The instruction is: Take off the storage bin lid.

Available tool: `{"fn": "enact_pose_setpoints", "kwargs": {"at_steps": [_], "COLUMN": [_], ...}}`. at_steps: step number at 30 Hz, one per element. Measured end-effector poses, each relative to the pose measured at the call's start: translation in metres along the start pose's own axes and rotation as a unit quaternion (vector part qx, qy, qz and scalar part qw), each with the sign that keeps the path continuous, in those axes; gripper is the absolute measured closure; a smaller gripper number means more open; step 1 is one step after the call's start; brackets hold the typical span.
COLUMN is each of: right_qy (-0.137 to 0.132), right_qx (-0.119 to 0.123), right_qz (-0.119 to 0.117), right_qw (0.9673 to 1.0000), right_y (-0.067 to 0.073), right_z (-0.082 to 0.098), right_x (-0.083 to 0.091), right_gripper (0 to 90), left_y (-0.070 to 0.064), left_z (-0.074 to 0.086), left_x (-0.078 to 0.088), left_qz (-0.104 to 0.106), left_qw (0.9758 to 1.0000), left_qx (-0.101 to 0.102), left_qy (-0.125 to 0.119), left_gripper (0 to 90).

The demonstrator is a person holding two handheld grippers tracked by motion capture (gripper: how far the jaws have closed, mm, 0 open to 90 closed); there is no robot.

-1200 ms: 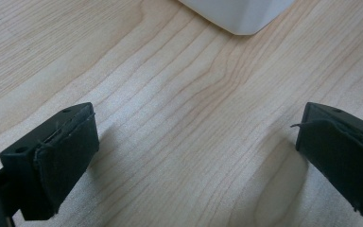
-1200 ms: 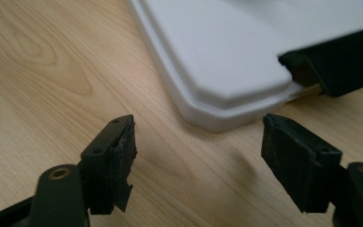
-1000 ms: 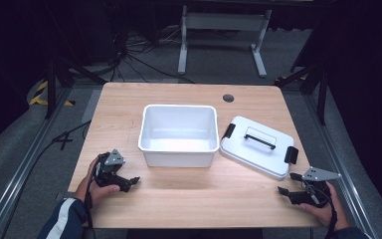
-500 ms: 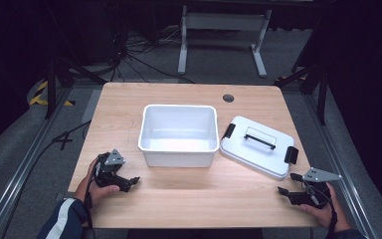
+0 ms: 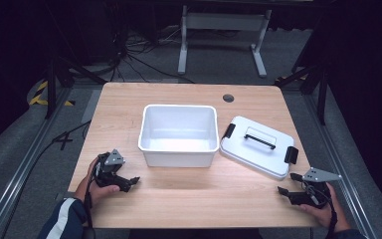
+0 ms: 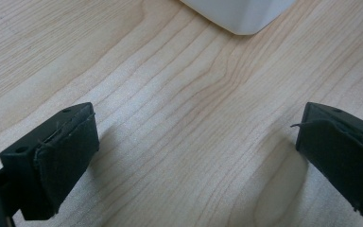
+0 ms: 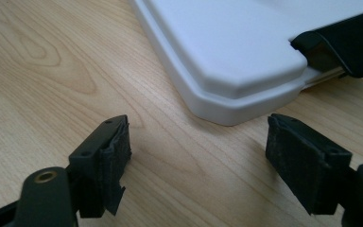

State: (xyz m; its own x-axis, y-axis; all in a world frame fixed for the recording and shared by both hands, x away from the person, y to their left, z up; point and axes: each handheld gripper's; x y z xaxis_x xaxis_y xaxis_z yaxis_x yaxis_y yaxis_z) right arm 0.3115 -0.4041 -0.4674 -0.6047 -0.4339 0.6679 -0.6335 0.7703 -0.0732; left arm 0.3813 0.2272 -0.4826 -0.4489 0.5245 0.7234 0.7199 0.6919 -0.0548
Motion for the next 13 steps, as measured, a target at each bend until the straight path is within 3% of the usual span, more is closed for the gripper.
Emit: {"fn": "enact_pose_setpoints", "kwargs": {"at_steps": [13], "right_qy": [0.000], "right_qx": [0.000], "right_qz": [0.000], "right_qw": [1.0000], "right_y": [-0.0001], "right_z": [0.0000], "right_x": [-0.0001], "right_gripper": [23.0], "left_y": [0.0005], "left_z": [-0.0002], "left_x": [0.0000], "left_qz": [0.002], "left_qw": [1.0000], "left_qx": [-0.003], "left_qy": [0.000], "left_gripper": [0.5]}}
Point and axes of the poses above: each handheld gripper's, and its own axes: x roughly backward along the jaws, z roughly out of its underside, y roughly to its left, and after that the axes turned 3 degrees about x, right-handed
